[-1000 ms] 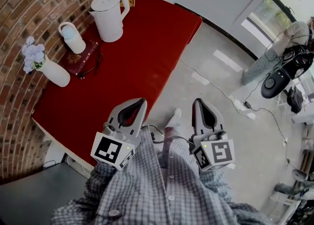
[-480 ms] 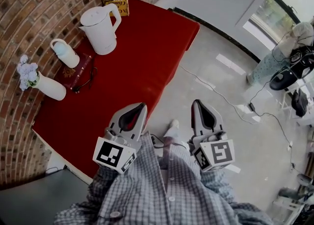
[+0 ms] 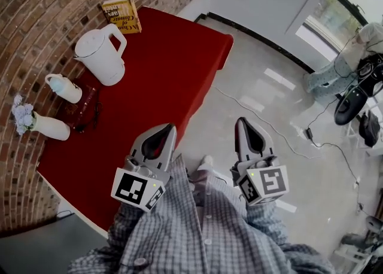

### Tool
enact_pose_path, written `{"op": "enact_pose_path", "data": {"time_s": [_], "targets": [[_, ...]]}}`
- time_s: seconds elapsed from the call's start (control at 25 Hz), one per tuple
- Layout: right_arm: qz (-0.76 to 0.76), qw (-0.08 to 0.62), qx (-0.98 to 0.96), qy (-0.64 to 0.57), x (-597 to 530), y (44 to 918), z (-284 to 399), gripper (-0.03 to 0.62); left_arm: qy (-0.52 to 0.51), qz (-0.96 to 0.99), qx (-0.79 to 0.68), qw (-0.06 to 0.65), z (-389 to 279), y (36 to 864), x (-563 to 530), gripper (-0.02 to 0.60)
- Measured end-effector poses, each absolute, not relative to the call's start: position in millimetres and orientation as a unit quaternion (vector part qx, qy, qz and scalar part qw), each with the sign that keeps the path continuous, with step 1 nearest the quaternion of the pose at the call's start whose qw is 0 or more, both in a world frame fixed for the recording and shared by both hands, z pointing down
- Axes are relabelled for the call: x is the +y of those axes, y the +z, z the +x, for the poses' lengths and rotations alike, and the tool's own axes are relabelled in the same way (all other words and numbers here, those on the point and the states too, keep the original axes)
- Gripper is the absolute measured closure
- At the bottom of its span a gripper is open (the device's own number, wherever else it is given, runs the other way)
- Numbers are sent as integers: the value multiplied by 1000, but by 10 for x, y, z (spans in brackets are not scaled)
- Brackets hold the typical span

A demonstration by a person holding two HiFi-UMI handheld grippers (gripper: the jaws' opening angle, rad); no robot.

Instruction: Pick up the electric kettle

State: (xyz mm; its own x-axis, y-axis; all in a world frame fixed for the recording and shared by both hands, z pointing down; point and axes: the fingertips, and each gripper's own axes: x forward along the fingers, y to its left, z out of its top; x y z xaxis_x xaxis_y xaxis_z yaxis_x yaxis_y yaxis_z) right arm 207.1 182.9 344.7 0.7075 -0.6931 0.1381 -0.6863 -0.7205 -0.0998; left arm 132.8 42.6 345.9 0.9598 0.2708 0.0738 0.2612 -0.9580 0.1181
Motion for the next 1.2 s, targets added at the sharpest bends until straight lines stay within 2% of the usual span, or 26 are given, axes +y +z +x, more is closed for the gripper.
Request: {"op": "enact_pose_path", "data": {"time_s": [0.48, 0.84, 1.2], "targets": [[-905, 22, 413, -94, 2122, 3465, 3057, 588, 32, 992, 87, 85, 2172, 3417, 714, 581], [-905, -6, 414, -99, 2341, 3614, 3238, 588, 27, 991, 76, 110, 2378, 3448, 864, 581], [-894, -2, 434, -112, 2342, 3694, 3301, 588, 34, 992, 46, 112, 2391, 3459, 843, 581]]}}
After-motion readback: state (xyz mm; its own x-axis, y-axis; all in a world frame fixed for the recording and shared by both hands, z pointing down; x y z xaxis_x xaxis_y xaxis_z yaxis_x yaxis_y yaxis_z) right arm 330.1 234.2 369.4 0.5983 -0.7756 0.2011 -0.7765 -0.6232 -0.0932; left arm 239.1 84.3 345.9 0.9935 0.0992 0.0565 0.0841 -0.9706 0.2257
